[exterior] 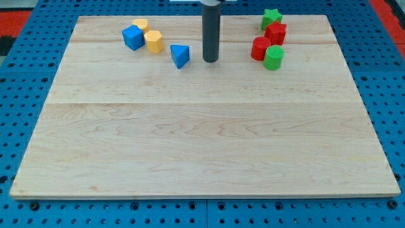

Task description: Nudge the red circle and green circle up a bit

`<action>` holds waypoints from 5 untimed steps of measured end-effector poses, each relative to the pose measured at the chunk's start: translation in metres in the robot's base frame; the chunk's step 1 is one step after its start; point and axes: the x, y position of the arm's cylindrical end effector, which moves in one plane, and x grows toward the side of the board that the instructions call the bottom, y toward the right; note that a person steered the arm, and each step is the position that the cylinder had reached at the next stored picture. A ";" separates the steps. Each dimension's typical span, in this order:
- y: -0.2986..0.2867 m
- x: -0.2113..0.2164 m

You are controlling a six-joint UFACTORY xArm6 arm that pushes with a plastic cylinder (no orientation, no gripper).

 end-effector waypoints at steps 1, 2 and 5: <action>-0.045 -0.011; -0.096 -0.025; 0.017 -0.056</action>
